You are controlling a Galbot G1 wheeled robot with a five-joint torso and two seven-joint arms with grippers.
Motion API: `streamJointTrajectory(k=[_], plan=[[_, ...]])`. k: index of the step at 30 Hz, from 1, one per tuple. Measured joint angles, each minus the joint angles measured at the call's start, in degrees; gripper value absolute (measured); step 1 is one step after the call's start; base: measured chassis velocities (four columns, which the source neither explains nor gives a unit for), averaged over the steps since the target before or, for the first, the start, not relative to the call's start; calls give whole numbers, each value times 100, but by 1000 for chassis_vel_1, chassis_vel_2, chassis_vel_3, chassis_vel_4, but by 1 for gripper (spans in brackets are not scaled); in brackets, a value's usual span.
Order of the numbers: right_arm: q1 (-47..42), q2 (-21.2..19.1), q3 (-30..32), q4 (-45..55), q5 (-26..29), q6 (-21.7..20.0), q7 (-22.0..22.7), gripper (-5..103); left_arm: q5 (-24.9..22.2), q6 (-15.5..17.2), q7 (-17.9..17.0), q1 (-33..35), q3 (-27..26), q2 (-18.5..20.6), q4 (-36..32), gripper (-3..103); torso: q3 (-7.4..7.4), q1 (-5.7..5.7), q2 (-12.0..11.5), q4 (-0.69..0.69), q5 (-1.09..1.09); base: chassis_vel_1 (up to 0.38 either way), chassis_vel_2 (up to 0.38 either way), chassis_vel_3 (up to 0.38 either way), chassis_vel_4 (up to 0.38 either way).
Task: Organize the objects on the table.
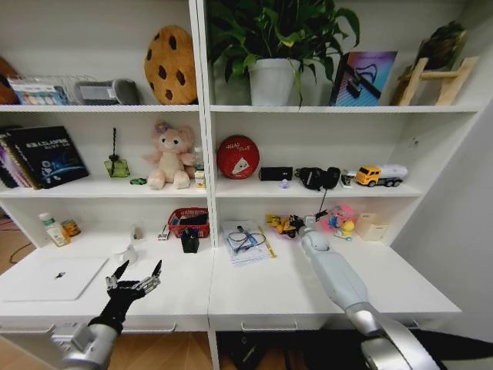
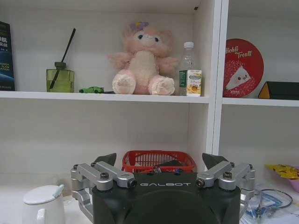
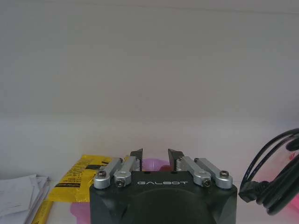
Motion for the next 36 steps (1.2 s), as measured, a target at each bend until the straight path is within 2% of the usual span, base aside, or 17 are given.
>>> streamJointTrajectory(k=[1,3,4,6,9,12,15,17,18,22,25,29,36], plan=[[0,0,0,0,0,0,0,31,0,0,0,0,0,0,0,100,0,0,0,0,0,0,0,0,0],[-195,-150,-29,431,100,1,3,41,0,0,0,0,0,0,0,100,0,0,0,1,0,0,0,0,0],[-195,-150,-29,431,100,1,3,41,0,0,0,0,0,0,0,100,0,0,0,1,0,0,0,0,0],[-709,-558,-62,1425,362,-119,88,52,0,0,0,0,0,0,0,100,0,0,0,0,0,0,0,0,0],[-1014,-737,-45,1888,512,-207,164,58,0,0,-1,0,0,0,0,100,-1,0,1,-2,-5,0,0,0,0],[-2491,-1212,326,3652,802,-411,562,76,0,0,0,0,1,0,0,100,-1,-1,1,-5,3,0,0,0,0],[-2827,-1290,493,4092,823,-431,697,81,0,0,0,0,0,0,0,100,-2,-1,1,-5,0,0,0,0,0],[-3659,-1376,990,5025,854,-566,1004,91,0,0,-3,0,0,0,0,100,-2,-1,2,-1,-1,0,0,0,0],[-4039,-1354,1234,5369,710,-616,1061,96,0,0,-3,0,-1,0,0,100,-1,-1,2,-1,-1,0,0,0,0],[-4734,-1230,1540,6022,354,-698,1266,100,0,-1,-1,0,0,0,0,100,-2,-1,2,-3,-2,0,0,0,0],[-5550,-861,1779,6876,-52,-762,1663,100,0,0,0,0,0,0,0,100,-2,-1,2,-1,-1,0,0,0,0],[-6086,-480,1872,7414,-491,-763,1676,100,0,-1,1,0,0,0,0,100,-1,-2,2,-1,-2,9,7,-14,-13],[-6418,-267,1808,7713,-859,-774,1590,100,0,-1,1,0,0,-1,0,100,0,0,1,-1,-1,88,93,-102,-101]])
